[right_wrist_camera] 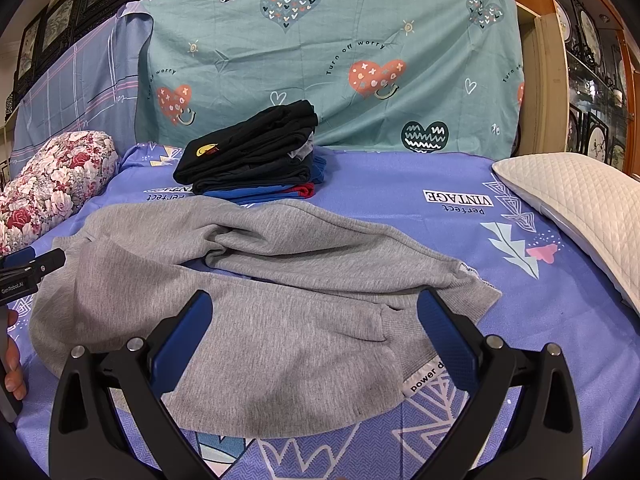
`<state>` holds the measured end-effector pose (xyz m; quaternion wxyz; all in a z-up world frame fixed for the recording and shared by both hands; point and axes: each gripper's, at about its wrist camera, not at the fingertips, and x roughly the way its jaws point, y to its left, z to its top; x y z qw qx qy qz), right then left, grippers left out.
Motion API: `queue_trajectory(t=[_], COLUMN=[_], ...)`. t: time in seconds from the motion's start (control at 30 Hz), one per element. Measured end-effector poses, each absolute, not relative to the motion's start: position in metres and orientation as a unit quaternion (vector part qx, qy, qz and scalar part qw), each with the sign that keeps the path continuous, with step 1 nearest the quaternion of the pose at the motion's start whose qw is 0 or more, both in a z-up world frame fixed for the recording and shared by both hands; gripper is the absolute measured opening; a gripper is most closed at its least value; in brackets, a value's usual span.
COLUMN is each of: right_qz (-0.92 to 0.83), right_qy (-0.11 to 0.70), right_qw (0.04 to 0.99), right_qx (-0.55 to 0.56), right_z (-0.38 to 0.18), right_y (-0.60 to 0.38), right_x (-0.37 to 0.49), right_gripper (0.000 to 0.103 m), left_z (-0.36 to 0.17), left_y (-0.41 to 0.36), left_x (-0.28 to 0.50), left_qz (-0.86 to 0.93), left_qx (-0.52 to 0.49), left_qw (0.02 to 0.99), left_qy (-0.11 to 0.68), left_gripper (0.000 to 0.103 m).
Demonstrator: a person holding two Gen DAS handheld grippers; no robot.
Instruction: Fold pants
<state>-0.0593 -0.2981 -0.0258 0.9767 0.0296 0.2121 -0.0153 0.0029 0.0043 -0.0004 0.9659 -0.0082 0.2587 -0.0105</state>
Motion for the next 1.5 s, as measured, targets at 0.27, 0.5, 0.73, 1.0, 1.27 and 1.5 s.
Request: queue_trajectory(t=[0.27, 0.5, 0.73, 1.0, 1.27, 1.5], right_qz=[-0.015, -0.015, -0.015, -0.015, -0.017, -0.013], right_qy=[0.213, 0.216, 0.221, 0.223, 0.220, 0.234], right_qw=[0.976, 0.976, 0.975, 0.974, 0.975, 0.971], right_qx=[0.030, 0.031, 0.033, 0.033, 0.035, 0.048], right_z=[-0.029, -0.032, -0.031, -0.031, -0.030, -0.031], right_y=[-0.297, -0.298, -0.298, -0.298, -0.298, -0.303], right_x=[-0.059, -0.056, -0.056, -0.054, -0.056, -0.051], right_gripper=[0.102, 0.102, 0.102, 0.102, 0.102, 0.102], left_z=[-0.002, -0.003, -0.005, -0.003, -0.001, 0.017], left_y=[0.004, 0.003, 0.005, 0.007, 0.012, 0.052], left_x=[0.003, 0.003, 0.005, 0.005, 0.004, 0.021], left_qz=[-0.011, -0.012, -0.016, -0.018, -0.016, -0.040], left_qx=[-0.010, -0.012, -0.019, -0.027, -0.037, -0.053], left_qw=[0.966, 0.965, 0.964, 0.963, 0.962, 0.949], left_qy=[0.260, 0.261, 0.264, 0.268, 0.268, 0.308], left_gripper=[0.101, 0.101, 0.101, 0.101, 0.101, 0.101])
